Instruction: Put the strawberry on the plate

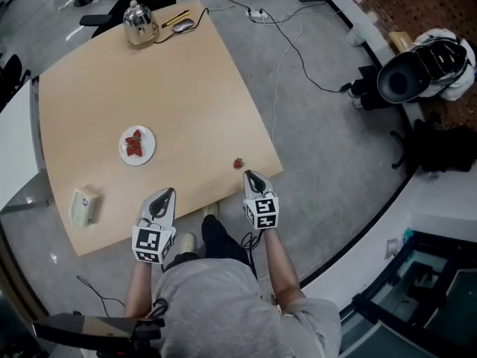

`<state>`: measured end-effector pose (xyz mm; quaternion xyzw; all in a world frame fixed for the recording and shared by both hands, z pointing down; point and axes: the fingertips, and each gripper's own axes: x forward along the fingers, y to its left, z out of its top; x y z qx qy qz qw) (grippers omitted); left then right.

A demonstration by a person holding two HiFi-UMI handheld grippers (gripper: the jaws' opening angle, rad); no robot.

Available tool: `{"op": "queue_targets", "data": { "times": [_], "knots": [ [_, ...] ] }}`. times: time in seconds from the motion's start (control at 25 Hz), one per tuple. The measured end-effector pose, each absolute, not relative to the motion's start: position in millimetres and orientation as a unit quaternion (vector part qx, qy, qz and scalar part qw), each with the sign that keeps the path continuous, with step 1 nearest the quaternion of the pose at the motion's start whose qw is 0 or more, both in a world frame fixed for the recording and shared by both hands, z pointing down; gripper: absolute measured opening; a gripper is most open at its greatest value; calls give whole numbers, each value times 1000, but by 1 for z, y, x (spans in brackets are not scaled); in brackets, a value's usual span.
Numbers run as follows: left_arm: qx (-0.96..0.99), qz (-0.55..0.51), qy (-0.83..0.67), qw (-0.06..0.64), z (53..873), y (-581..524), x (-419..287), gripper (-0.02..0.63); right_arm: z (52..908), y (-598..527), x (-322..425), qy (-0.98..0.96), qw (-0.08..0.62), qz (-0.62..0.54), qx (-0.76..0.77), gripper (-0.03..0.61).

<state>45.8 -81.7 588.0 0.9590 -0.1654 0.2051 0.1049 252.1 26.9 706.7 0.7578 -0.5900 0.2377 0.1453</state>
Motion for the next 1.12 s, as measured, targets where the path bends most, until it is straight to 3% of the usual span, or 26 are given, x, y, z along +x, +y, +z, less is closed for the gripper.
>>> {"op": "queue_targets", "data": {
  "times": [0.2, 0.56, 1.12],
  "knots": [
    [955, 207, -179, 113, 588, -84, 45, 20, 728, 19, 251, -602, 175, 258, 735, 52],
    [948, 208, -200, 130, 591, -91, 46, 20, 759, 6, 254, -613, 215, 282, 706, 169],
    [939, 216, -231, 136, 592, -99, 51, 20, 790, -10, 264, -625, 253, 305, 673, 215]
  ]
}}
